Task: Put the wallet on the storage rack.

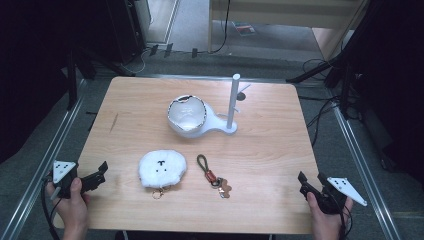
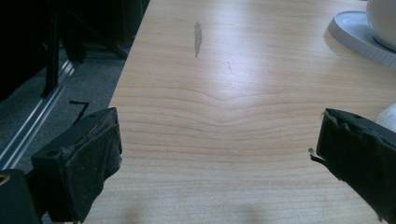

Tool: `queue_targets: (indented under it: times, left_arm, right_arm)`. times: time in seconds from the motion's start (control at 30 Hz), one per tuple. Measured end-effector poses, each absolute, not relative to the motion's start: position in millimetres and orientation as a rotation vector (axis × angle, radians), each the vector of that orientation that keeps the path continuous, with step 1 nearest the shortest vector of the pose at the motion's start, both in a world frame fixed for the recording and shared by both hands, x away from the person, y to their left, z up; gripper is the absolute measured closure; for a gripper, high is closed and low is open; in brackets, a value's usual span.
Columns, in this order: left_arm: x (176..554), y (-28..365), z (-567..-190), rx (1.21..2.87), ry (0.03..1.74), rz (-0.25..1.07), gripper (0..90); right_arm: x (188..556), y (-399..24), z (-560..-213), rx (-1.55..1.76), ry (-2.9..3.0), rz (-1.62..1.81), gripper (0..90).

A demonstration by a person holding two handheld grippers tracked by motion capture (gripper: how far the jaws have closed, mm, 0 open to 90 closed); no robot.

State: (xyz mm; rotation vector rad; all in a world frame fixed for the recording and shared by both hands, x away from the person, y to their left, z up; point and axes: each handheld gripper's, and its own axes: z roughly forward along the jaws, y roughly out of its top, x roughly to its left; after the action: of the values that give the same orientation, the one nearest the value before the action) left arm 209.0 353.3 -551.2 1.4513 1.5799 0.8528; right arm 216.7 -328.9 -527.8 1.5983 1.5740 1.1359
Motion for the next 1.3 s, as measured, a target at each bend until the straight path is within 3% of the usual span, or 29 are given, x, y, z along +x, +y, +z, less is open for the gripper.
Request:
queue_targets:
  times: [0.07,0.2,0.27,0.7,0.83,1.3]
  left_arm:
    - [210.4,353.7,-551.2,1.465,1.599,0.838,0.6]
    - [211.1,352.8,-551.1,1.463,1.626,0.865,0.6]
    - [209.0,352.5,-551.0,1.46,1.65,0.898,0.6]
    - [211.4,344.7,-551.4,1.53,1.629,0.882,0.6]
    - [213.2,338.1,-551.5,1.579,1.621,0.925,0.6]
    - [215.2,336.2,-551.1,1.593,1.57,0.881,0.6]
  right_arm:
    - [216.6,-324.3,-525.5,1.631,1.583,1.144,20.7]
    - [217.2,-318.8,-521.0,1.635,1.6,1.145,21.0]
    - [216.5,-309.5,-511.9,1.603,1.647,1.138,26.7]
    - [224.9,-255.6,-476.5,1.53,1.854,1.157,25.6]
    - [226.7,-239.6,-472.3,1.515,1.902,1.133,25.1]
    - [238.4,-179.4,-458.3,1.46,2.043,1.096,23.7]
